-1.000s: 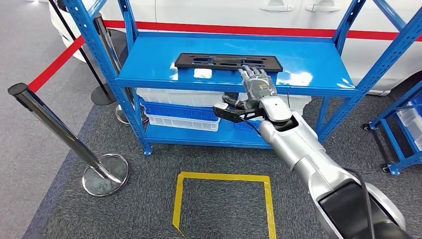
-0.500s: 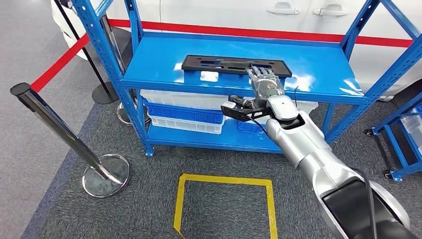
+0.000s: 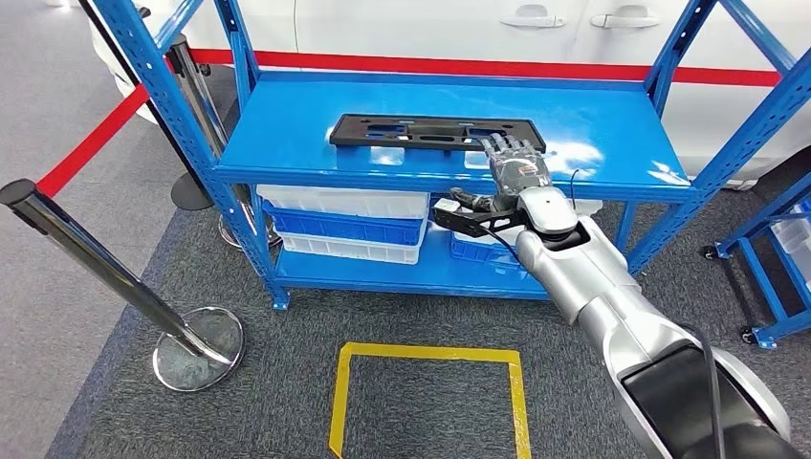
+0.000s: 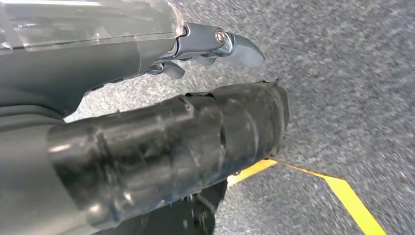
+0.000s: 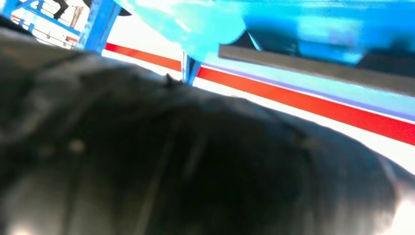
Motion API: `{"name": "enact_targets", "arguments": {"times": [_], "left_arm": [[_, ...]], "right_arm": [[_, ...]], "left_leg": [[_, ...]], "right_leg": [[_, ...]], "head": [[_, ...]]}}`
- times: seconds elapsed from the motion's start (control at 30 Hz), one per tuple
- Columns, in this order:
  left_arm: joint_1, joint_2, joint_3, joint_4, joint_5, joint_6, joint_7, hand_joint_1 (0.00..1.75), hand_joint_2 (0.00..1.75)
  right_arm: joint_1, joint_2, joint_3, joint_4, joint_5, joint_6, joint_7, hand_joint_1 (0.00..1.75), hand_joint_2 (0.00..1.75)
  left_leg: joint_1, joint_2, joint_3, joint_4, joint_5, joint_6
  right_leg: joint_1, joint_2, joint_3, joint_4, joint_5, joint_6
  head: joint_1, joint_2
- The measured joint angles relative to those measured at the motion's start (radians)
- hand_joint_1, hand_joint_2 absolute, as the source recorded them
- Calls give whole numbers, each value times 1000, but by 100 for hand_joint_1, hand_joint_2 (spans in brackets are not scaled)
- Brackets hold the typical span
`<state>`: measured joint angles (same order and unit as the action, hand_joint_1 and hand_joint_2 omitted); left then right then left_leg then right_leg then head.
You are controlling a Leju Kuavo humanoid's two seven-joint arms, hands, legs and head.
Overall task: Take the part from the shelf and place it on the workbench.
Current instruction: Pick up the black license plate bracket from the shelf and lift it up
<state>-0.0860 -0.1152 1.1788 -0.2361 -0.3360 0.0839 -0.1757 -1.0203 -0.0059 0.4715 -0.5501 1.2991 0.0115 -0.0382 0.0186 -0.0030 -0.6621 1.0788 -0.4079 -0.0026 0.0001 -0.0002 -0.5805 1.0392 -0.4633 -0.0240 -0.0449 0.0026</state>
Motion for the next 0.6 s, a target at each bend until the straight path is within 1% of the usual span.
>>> {"name": "enact_targets", "arguments": {"times": [0.03, 0.07, 0.13, 0.17, 0.2, 0.23, 0.3, 0.33, 0.37, 0.4, 0.43, 0.47, 0.5, 0.53, 0.6], "left_arm": [[-1, 0, 0, 0, 0, -1, -1, 0, 0], [-1, 0, 0, 0, -1, -1, -2, 0, 0], [-3, -1, 0, 0, -1, -2, -3, 0, 0], [-2, -1, 0, 0, -1, -2, -4, 0, 0], [-2, -2, 0, 0, -1, -2, -4, 0, 0], [-2, -2, 0, 0, -1, -2, -4, 0, 0], [-2, -2, 0, 0, -1, -2, -4, 0, 0], [-2, -2, 0, 0, -1, -2, -4, 0, 0], [-2, -2, 0, 0, -1, -3, -4, 0, 0], [-2, -2, 1, 0, -2, -3, -4, 0, 0], [-1, -2, 1, 0, -2, -3, -4, 0, 0], [0, -2, 1, 0, -2, -3, -4, 0, 0], [0, -3, 1, 0, -2, -3, -4, 0, 0], [-1, -3, 1, 0, -2, -4, -4, 0, 0], [-3, -3, 2, 0, -2, -5, -3, 0, 0]], "right_arm": [[-1, 1, 0, 1, 0, 0, -1, 0, 0], [-2, 1, 0, 3, 1, 1, -3, 0, 0], [-3, 4, 0, 6, 1, 1, -4, 0, 0], [-5, 5, 0, 6, 1, 1, -5, 0, 0], [-7, 6, 0, 7, 1, 1, -5, 0, 0], [-8, 6, 0, 8, 1, 1, -5, 0, 0], [-7, 6, -1, 11, 1, 1, -5, 0, 0], [-4, 6, -1, 14, 1, 2, -6, 0, 0], [0, 6, -1, 17, 1, 2, -7, 0, 0], [2, 6, -1, 20, 2, 2, -8, 0, 0], [3, 6, -1, 22, 2, 2, -10, 0, 0], [2, 6, -1, 24, 3, 1, -11, 0, 0], [1, 6, -1, 25, 4, 1, -12, 0, 0], [-1, 6, -1, 25, 4, 1, -13, 0, 0], [-3, 7, -1, 26, 4, 1, -13, 0, 0]], "left_leg": [[-2, 0, 13, -28, 3, 4], [-4, -2, 17, -33, -4, 8], [-2, -3, 22, -41, -6, 17], [0, -3, 28, -45, -7, 22], [2, -2, 34, -49, -8, 27], [4, -2, 40, -52, -10, 32], [4, -2, 47, -53, -17, 37], [4, -2, 50, -53, -20, 38], [4, -4, 55, -53, -24, 38], [4, -5, 61, -53, -29, 37], [4, -6, 70, -52, -35, 35], [3, -6, 77, -53, -41, 31], [2, -7, 81, -52, -46, 27], [2, -6, 83, -52, -49, 22], [1, -6, 83, -54, -53, 10]], "right_leg": [[2, 0, 0, 2, -4, 5], [4, 0, 0, 2, -6, 9], [3, 0, 2, 2, -11, 19], [1, 0, 0, 10, -18, 24], [-1, 0, -10, 35, -32, 29], [-4, 0, -33, 81, -52, 34], [-8, 1, -106, 206, -93, 41], [-11, 0, -139, 253, -99, 44], [-14, 0, -158, 267, -85, 45], [-16, 0, -157, 242, -53, 45], [-17, 0, -139, 183, -6, 44], [-17, 0, -114, 118, 32, 41], [-14, 0, -89, 59, 56, 38], [-10, 0, -72, 21, 65, 34], [-3, 1, -62, 1, 54, 26]], "head": [[0, 0], [0, 0], [0, 0], [1, 0], [1, 0], [1, 0], [1, 0], [1, 0], [1, 0], [1, 0], [1, 0], [1, 0], [1, 0], [1, 0], [0, 0]]}}
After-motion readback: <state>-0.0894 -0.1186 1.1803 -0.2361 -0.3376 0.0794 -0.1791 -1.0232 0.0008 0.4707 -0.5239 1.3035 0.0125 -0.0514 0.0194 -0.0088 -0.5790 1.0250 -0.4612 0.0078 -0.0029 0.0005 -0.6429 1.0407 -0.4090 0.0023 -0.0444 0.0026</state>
